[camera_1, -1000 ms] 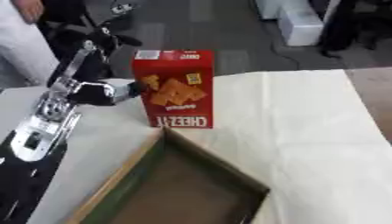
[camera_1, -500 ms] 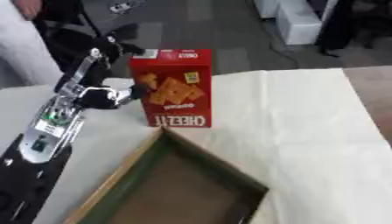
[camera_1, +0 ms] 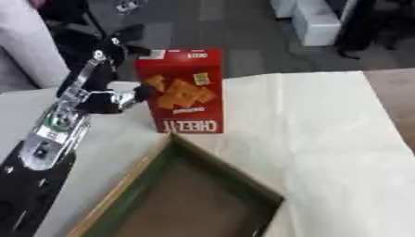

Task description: Pick up objects on the table and place them in the box.

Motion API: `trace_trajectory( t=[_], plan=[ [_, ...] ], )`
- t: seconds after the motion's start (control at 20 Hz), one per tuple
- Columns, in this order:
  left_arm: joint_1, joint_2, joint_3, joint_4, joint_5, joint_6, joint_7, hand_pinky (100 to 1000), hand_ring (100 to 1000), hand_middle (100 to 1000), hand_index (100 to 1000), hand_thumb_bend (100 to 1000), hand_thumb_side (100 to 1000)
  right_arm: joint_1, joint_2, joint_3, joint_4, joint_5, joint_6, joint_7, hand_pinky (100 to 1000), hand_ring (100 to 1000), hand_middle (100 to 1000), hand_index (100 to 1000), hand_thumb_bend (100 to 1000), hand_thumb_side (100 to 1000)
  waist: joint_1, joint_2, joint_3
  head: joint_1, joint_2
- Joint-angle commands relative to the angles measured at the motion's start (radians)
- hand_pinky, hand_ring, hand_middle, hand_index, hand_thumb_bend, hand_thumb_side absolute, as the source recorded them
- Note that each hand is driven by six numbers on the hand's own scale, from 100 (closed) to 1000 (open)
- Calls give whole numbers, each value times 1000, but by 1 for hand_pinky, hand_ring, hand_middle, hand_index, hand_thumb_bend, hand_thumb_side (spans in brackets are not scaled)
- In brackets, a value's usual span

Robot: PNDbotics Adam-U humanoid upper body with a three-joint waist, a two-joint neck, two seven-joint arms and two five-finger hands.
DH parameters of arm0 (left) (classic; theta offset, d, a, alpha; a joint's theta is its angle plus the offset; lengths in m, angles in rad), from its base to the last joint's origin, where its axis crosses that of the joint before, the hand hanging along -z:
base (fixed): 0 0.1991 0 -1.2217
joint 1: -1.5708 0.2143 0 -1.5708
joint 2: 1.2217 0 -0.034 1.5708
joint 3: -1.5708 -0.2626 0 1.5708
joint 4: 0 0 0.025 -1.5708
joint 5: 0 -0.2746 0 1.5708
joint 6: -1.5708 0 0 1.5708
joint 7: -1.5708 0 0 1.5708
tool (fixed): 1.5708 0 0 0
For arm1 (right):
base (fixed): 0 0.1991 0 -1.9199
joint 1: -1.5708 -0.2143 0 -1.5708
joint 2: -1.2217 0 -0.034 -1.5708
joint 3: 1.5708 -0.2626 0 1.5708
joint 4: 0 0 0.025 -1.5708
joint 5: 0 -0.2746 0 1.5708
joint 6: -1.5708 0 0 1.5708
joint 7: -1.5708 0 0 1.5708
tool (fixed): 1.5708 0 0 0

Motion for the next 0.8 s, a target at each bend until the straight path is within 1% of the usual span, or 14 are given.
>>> trace_trajectory(
  t=[0.05, 0.3, 0.35, 0.5, 0.6, 0.7, 0.8],
  plan=[
    [-26, 12, 3, -3, 61, 3, -5, 909, 748, 923, 874, 590, 381, -8, -10, -3, -13, -6, 2, 5, 517, 723, 809, 819, 100, 628, -4, -17, 2, 2, 3],
    [-55, 26, -1, -17, 246, 14, -16, 906, 756, 922, 871, 593, 365, -7, -12, 1, -13, -8, 3, 10, 517, 723, 809, 819, 100, 628, -2, -22, 5, 0, 2],
    [-59, 27, -3, -22, 294, 17, -21, 907, 763, 923, 872, 599, 357, -7, -12, 1, -13, -8, 4, 11, 518, 723, 809, 819, 100, 628, -1, -23, 6, -1, 2],
    [-67, 26, -12, -48, 485, 29, -39, 907, 775, 922, 874, 620, 334, -7, -13, 3, -13, -10, 4, 14, 518, 723, 809, 819, 100, 628, 0, -26, 7, -7, -1],
    [-70, 33, -10, -59, 573, 37, -55, 907, 776, 921, 874, 622, 334, -7, -13, 5, -13, -11, 4, 16, 518, 724, 809, 819, 100, 628, 2, -28, 8, -11, -5],
    [-72, 37, -6, -60, 611, 41, -67, 907, 775, 921, 873, 621, 335, -6, -13, 5, -13, -12, 5, 18, 518, 724, 809, 819, 100, 628, 3, -30, 9, -13, -7],
    [-74, 38, -4, -56, 625, 43, -75, 907, 775, 920, 872, 619, 337, -5, -12, 6, -13, -13, 5, 19, 518, 724, 809, 819, 100, 627, 3, -30, 9, -16, -10]
  ],
)
